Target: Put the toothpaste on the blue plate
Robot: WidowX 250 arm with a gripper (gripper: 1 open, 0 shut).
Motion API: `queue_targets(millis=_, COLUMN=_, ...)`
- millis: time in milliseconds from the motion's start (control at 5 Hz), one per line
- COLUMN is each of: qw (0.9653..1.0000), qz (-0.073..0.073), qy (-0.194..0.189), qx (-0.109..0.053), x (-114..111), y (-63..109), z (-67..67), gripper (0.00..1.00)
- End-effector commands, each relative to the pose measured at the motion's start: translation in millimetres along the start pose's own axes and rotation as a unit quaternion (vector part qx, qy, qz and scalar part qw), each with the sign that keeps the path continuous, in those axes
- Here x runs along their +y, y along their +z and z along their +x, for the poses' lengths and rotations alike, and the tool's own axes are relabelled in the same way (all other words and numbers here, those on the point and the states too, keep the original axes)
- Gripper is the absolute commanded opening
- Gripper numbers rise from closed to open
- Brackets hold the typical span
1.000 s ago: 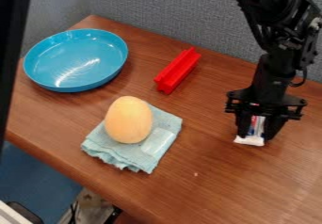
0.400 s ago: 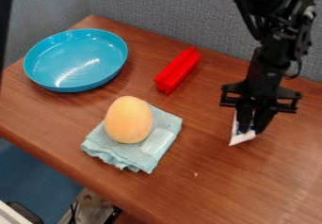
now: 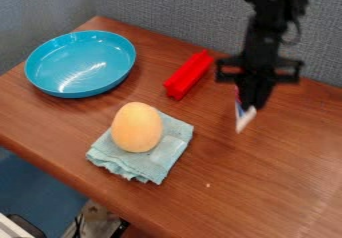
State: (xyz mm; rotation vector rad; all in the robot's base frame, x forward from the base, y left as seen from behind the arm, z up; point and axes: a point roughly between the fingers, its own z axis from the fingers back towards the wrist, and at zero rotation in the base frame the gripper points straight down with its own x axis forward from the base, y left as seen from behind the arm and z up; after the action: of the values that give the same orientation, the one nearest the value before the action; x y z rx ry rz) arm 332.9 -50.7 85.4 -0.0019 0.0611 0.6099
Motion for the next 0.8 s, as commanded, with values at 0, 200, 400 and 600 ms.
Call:
queue_targets(millis=0, qw=0.9977, qz=-0.043, qy=0.040, qx=-0.034, x=29, y=47.7, z=25.0, gripper=0.00)
queue_targets(millis=200, qw=0.9943, qz=-0.046, qy=0.088, qx=-0.038, x=64, y=55.3, z=46.3, gripper=0.00)
queue_targets(millis=400, qw=0.9902, qz=-0.041, qy=0.126, qx=-0.046, x=99, y=54.6, z=64.7, gripper=0.00)
queue_targets(millis=600, qw=0.9845, qz=-0.036, qy=0.162, qx=-0.056, x=133, y=50.9, z=84.7, gripper=0.00)
